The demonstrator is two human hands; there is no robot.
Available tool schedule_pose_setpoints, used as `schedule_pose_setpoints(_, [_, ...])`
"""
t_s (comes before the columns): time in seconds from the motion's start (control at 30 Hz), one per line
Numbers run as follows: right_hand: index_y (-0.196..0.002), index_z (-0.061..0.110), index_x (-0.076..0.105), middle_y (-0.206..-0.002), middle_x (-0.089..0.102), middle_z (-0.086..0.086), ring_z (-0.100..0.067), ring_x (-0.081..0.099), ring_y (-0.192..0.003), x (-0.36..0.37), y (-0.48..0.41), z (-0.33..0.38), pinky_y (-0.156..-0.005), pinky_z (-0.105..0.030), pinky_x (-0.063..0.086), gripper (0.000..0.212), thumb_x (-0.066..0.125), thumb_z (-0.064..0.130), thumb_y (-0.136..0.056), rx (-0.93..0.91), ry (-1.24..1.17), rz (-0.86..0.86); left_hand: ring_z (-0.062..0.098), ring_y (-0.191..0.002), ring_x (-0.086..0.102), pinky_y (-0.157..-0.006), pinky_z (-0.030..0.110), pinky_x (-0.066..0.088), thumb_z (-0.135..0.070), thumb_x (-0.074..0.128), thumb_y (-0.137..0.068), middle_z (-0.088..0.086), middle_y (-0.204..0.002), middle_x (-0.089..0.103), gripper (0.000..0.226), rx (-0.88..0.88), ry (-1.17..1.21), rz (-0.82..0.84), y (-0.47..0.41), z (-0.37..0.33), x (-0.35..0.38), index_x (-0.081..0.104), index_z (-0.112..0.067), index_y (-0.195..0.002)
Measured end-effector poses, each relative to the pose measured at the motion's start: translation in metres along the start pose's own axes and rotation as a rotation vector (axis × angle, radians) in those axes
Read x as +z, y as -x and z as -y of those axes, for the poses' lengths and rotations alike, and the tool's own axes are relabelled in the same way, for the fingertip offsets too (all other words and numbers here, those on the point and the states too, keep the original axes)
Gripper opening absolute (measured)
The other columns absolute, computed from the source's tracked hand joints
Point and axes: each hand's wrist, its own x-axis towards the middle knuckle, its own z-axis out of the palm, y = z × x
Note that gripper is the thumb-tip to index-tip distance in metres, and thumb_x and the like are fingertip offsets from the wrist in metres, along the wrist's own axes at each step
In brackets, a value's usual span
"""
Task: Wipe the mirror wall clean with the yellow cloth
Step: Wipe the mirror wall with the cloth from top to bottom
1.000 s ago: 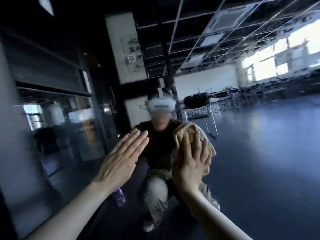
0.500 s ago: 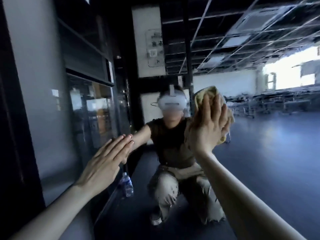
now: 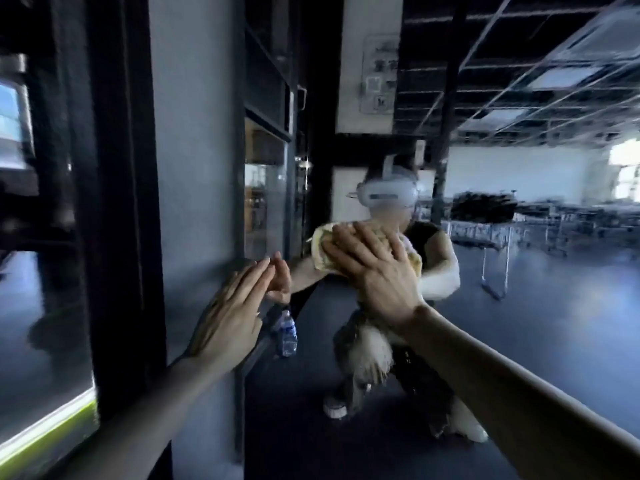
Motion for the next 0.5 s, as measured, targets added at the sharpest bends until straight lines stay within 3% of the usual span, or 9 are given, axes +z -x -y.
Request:
schedule_pose_setpoints(0.1, [-0.138, 0.026, 0.047, -0.145, 0.044, -0.001, -0.027, 0.026, -0.134, -0.003, -0.031, 0.021, -0.11, -0.047, 0.009, 0.062, 0.036, 0.02, -0.077, 0.125, -0.052, -0.059, 0.016, -0.135, 0.03, -0.11, 0.028, 0.03, 0.004, 0.063, -0.071, -0.005, -0.154, 0.021, 0.084, -0.134, 0.129, -0.06, 0.011, 0.011, 0.004, 0.028, -0.012, -0.146])
schedule_pose_setpoints(0.17, [-0.134, 0.022, 0.05, -0.147, 0.041, -0.002, -0.028, 0.025, -0.135, 0.006, -0.028, 0.037, -0.112, -0.045, 0.003, 0.055, 0.041, 0.018, -0.08, 0.131, -0.058, -0.095, 0.016, -0.135, 0.034, -0.102, 0.027, 0.037, 0.006, 0.062, -0.072, -0.008, -0.154, 0.018, 0.083, -0.186, 0.212, -0.086, 0.02, 0.015, 0.007, 0.029, -0.014, -0.146])
schedule_pose_setpoints(0.27, [-0.137, 0.021, 0.042, -0.15, 0.031, 0.0, -0.027, 0.024, -0.136, 0.026, 0.005, 0.063, -0.114, -0.044, -0.002, 0.073, 0.068, 0.025, -0.069, -0.065, 0.03, -0.003, 0.014, -0.13, 0.041, -0.089, 0.022, 0.045, 0.009, 0.06, -0.074, -0.007, -0.155, 0.018, 0.08, -0.244, 0.312, -0.083, 0.035, 0.017, 0.014, 0.031, -0.013, -0.145])
schedule_pose_setpoints(0.3, [-0.137, 0.021, 0.044, -0.148, 0.035, 0.0, -0.028, 0.026, -0.135, 0.03, 0.016, 0.072, -0.113, -0.046, -0.002, 0.075, 0.069, 0.028, -0.067, -0.169, 0.064, 0.051, 0.013, -0.132, 0.038, -0.09, 0.021, 0.044, 0.008, 0.058, -0.076, -0.007, -0.155, 0.015, 0.078, -0.272, 0.342, -0.074, 0.041, 0.017, 0.018, 0.029, -0.013, -0.146])
schedule_pose_setpoints(0.4, [-0.126, 0.021, 0.06, -0.133, 0.056, 0.0, -0.028, 0.036, -0.126, 0.037, 0.027, 0.081, -0.11, -0.053, 0.009, 0.056, 0.039, 0.024, -0.075, -0.443, 0.138, 0.122, 0.016, -0.139, 0.027, -0.102, 0.019, 0.03, 0.005, 0.051, -0.083, -0.001, -0.155, 0.014, 0.071, -0.331, 0.444, -0.041, 0.056, 0.017, 0.03, 0.024, -0.011, -0.147])
schedule_pose_setpoints(0.5, [-0.117, 0.02, 0.068, -0.12, 0.065, -0.001, -0.028, 0.04, -0.118, 0.035, -0.005, 0.069, -0.105, -0.053, 0.018, 0.051, 0.035, 0.021, -0.078, -0.552, 0.159, 0.054, 0.016, -0.132, 0.038, -0.098, 0.018, 0.034, 0.001, 0.047, -0.087, -0.002, -0.154, 0.018, 0.067, -0.403, 0.51, -0.019, 0.062, 0.019, 0.03, 0.021, -0.016, -0.147])
